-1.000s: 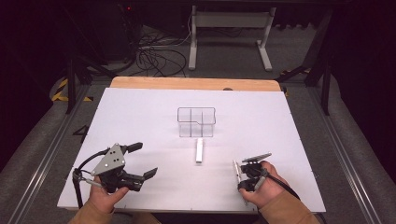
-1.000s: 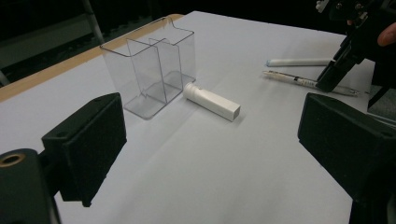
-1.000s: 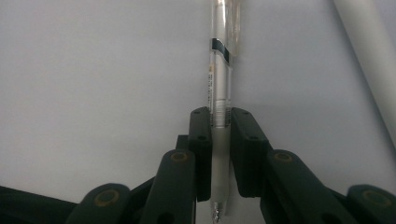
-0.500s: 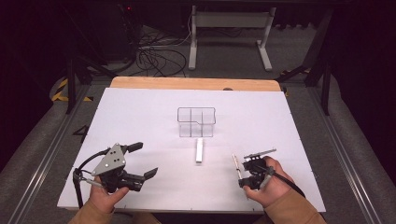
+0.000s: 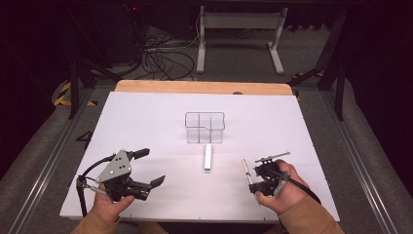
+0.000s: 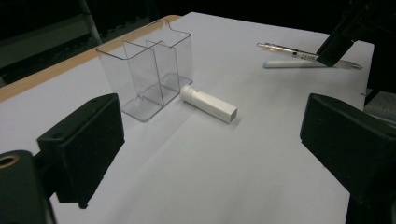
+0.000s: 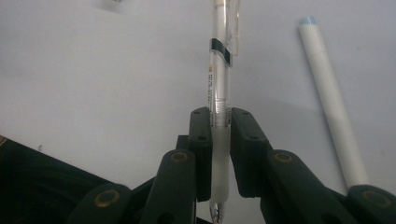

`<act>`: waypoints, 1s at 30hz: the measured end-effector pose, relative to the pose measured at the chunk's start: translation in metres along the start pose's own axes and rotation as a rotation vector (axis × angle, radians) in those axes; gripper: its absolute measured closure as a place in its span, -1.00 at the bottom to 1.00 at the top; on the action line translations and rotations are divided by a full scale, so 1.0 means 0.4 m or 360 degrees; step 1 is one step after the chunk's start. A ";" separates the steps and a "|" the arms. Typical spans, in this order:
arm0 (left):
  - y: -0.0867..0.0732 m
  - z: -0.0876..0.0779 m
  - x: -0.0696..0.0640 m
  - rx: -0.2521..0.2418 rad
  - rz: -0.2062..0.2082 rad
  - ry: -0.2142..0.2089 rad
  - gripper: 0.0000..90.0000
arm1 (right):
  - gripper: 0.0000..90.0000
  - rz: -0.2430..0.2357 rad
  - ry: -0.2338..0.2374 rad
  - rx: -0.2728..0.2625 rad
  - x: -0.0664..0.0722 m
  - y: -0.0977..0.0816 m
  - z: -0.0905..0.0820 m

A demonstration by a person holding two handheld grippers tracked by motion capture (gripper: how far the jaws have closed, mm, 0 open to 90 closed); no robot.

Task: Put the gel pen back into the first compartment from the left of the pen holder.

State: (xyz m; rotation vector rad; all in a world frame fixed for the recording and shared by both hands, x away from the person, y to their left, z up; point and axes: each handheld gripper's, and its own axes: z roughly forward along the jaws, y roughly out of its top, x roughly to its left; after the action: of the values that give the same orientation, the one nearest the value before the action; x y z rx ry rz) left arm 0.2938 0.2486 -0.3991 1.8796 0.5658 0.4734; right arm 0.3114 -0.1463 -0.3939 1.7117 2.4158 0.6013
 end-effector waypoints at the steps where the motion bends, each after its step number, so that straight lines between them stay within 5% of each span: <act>1: 0.001 0.001 -0.002 -0.0005 0.0006 -0.0029 -0.93 | 0.77 -0.0025 0.0017 -0.0003 0.000 0.003 -0.003; 12: 0.012 0.014 -0.018 0.0038 0.0088 -0.0010 -0.93 | 0.77 -0.0550 0.0046 -0.0060 0.005 0.046 -0.025; 20: 0.020 0.029 -0.024 0.0061 0.0129 -0.0032 -0.87 | 0.77 -0.0969 0.0139 -0.0012 0.025 0.070 -0.027; 30: 0.028 0.050 -0.030 0.0084 0.0157 -0.0067 -0.84 | 0.77 -0.1432 0.0148 0.0097 0.052 0.090 -0.022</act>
State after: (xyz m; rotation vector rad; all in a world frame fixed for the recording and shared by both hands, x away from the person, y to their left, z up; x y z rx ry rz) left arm 0.2970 0.2231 -0.3963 1.9699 0.4630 0.4863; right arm 0.3328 -0.1191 -0.3693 0.4591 2.8933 0.4599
